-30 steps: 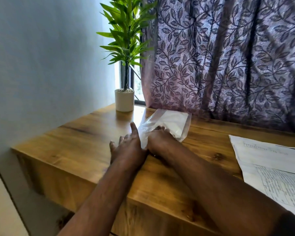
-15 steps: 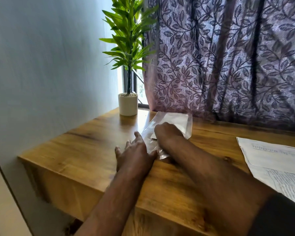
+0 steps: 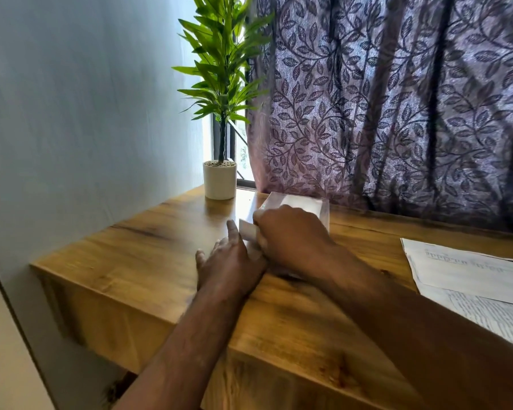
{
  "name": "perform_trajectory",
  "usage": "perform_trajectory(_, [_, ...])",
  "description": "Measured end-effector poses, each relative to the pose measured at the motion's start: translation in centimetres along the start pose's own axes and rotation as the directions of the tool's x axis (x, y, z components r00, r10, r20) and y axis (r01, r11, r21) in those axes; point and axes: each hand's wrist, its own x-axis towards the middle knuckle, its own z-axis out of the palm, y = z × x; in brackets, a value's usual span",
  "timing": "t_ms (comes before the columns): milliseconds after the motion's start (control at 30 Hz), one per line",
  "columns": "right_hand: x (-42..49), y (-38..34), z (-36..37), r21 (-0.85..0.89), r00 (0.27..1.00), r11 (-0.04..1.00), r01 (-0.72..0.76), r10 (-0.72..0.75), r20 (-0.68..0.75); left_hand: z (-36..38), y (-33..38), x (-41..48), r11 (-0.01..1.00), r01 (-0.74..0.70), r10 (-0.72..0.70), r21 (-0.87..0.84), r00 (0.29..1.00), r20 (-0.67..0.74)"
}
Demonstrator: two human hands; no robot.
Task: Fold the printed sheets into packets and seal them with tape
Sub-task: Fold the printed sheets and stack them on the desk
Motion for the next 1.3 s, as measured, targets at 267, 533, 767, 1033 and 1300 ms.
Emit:
perform_trajectory(267, [-2.0, 2.6, -6.9, 0.205, 0.935, 0.976, 0.079, -0.001, -0.355, -0.4, 0.0, -0.7, 0.999, -0.014, 0.013, -0.035, 0.999, -0.030])
perform_trajectory(533, [-4.5, 6.4, -14.6, 0.248, 0.814, 0.965, 0.080, 0.081, -0.576, -1.2, 0.6, -1.3, 0.996, -0.068, 0.067, -0.051, 0.998, -0.020])
perform_trajectory(767, [-6.8, 13.2, -16.6, 0.263, 0.683, 0.960, -0.092, 0.253, -0.685, -3.2, 4.9, -3.0, 0.909, -0.337, 0.264, -0.247, 0.921, -0.288])
perform_trajectory(1033, [-13.3, 19.8, -16.8, 0.054, 0.538, 0.984, -0.167, 0.137, -0.832, -2.0, 16.0, -3.5, 0.236, 0.362, 0.192, -0.902, 0.893, 0.408])
perform_trajectory(1300, [-20.9, 18.6, -12.6, -0.324, 0.872, 0.913, 0.246, -0.354, -0.337, 1.9, 24.3, -2.0, 0.307, 0.568, 0.401, -0.764, 0.651, 0.645])
